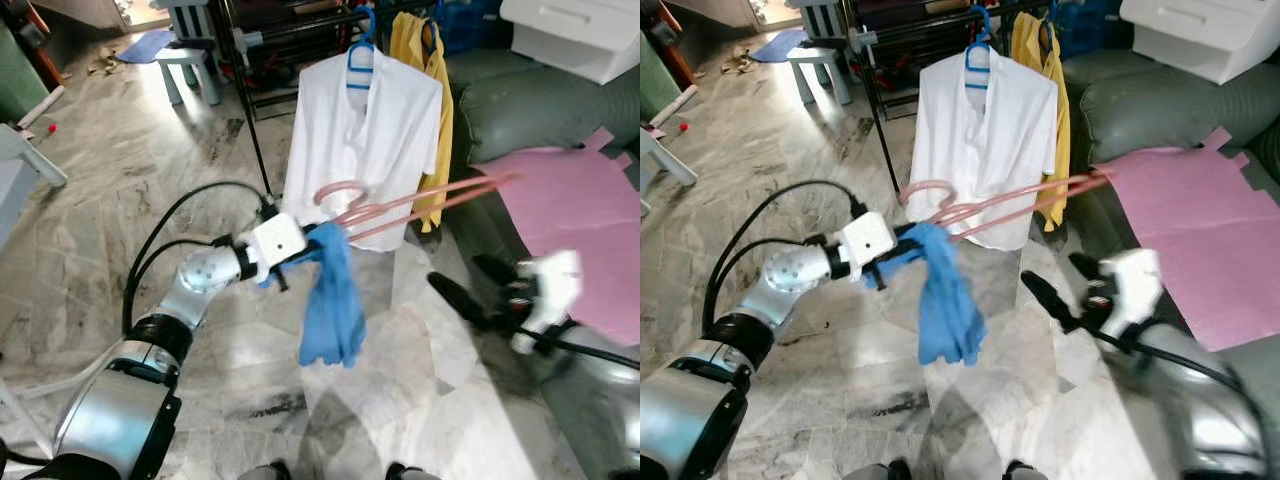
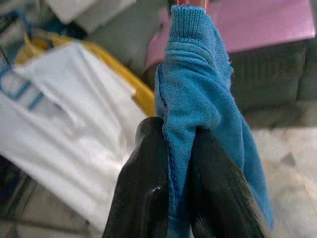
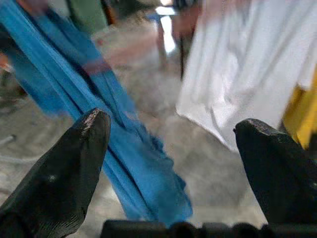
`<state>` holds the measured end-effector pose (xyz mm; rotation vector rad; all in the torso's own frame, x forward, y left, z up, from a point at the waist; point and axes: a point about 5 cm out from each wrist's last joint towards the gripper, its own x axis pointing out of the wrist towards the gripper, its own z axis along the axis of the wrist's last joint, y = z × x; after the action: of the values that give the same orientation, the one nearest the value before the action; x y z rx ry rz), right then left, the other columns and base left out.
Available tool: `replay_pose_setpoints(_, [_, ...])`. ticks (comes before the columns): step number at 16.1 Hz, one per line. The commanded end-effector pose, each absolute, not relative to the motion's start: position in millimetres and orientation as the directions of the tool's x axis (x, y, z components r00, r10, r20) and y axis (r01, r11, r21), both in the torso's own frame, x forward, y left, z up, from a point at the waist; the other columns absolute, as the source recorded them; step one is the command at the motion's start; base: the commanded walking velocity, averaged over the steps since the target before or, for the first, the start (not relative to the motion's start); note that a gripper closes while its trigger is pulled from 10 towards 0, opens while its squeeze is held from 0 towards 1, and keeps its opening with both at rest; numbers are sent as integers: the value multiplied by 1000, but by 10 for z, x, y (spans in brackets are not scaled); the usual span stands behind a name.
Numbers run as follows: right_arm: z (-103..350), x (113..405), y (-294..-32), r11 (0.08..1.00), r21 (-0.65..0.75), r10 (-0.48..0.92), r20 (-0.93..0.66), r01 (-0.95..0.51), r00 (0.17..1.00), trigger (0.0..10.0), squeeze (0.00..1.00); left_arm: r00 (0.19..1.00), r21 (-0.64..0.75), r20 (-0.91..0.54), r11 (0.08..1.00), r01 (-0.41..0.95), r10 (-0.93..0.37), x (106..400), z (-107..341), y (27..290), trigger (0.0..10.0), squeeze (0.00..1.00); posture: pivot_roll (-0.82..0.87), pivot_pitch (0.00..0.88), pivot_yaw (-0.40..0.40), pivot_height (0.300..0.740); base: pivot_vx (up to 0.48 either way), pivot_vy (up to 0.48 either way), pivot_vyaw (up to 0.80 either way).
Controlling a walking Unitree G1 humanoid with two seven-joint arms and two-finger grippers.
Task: Hang hanger
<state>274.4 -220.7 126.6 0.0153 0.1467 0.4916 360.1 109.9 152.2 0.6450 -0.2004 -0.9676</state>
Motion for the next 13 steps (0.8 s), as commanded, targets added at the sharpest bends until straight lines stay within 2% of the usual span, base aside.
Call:
replay_pose_setpoints(1, [1154,2793,-2084,893,65,449,-165,-445,878,10000,1000,533,620,-69,382,685,-843,3603,1671,1080,0,0,-94,147,135,740,0,0,0])
replay_pose_setpoints(4, [1102,2859,-1819,890,107,456,-160,-444,876,10000,1000,467,638,-40,337,692,-883,3570,1779,1007,0,0,-73,143,147,740,0,0,0])
replay_pose_setpoints(5, [1098,2951,-1768,910,98,414,-147,-403,898,10000,1000,415,652,-33,295,699,-909,3534,1839,977,0,0,-67,144,152,740,0,0,0])
replay_pose_setpoints(8, [1078,3069,-1832,947,67,319,-147,-313,936,10000,1000,343,680,-42,225,698,-938,3457,1868,938,0,0,-70,145,157,740,0,0,0])
replay_pose_setpoints(13, [1114,3120,-1910,961,47,275,-123,-271,954,10000,1000,232,700,-35,142,700,-972,3319,1889,795,0,0,-68,148,157,740,0,0,0])
